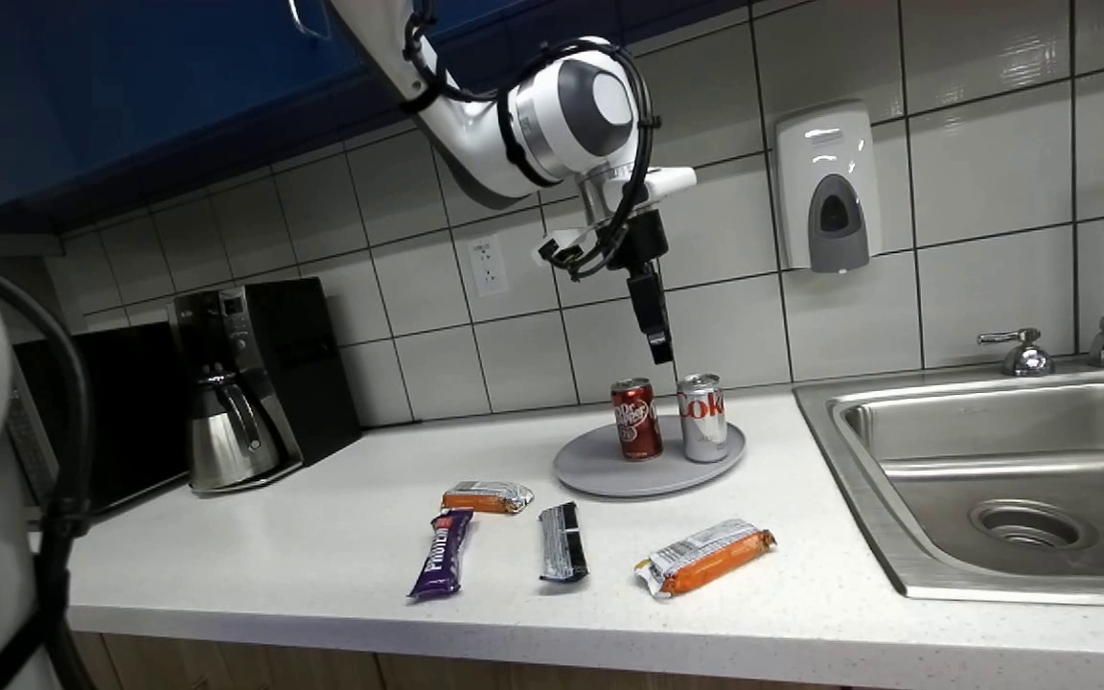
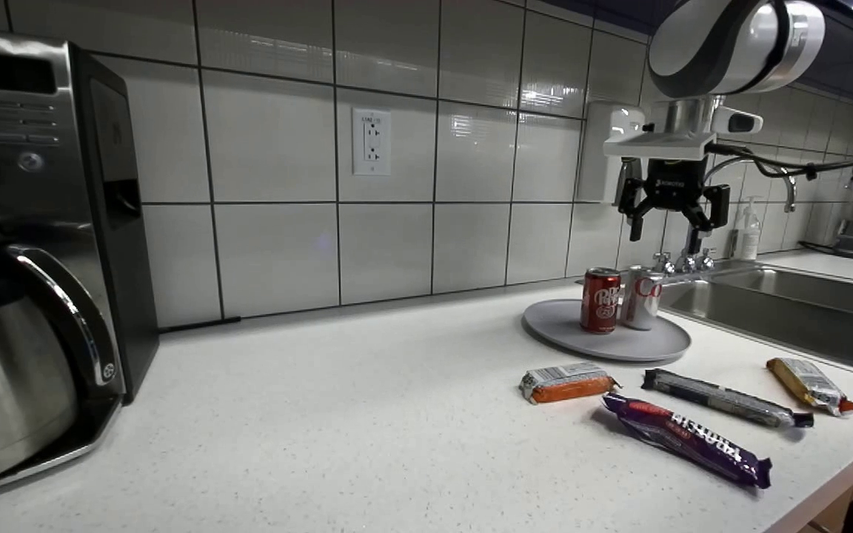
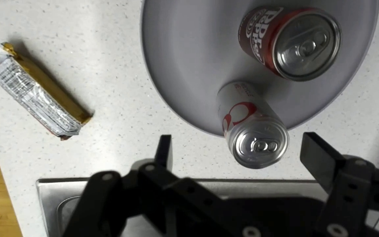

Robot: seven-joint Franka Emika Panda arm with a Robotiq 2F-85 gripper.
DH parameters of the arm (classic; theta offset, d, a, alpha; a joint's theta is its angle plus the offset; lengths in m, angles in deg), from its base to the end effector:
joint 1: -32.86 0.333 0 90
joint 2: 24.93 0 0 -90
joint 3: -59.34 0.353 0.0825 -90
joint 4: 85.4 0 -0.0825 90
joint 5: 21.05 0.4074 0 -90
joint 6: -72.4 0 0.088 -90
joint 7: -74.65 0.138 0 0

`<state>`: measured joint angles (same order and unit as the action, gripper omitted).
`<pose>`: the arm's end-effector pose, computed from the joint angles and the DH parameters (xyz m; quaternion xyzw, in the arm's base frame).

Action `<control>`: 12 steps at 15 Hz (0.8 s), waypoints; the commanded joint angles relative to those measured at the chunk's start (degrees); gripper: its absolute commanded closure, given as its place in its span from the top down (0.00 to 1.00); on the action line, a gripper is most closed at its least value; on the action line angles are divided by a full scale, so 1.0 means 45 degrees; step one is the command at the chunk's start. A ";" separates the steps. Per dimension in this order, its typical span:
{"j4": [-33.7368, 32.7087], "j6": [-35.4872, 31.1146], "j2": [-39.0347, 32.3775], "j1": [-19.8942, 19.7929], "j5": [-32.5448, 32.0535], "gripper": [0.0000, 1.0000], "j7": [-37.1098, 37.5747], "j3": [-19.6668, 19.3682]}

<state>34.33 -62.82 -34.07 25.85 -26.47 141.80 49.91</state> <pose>0.5839 -0.1739 0.3511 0.7653 -0.6394 0.0712 0.0194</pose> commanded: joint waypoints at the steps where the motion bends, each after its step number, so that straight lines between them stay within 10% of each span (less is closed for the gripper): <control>1: -0.1024 -0.0001 -0.0854 -0.0052 0.0633 1.00 -0.0124 -0.0169; 12: -0.1385 0.0010 -0.1556 0.0170 0.0693 1.00 -0.0077 -0.0453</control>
<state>28.19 -62.89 -41.02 26.06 -23.62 141.69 48.48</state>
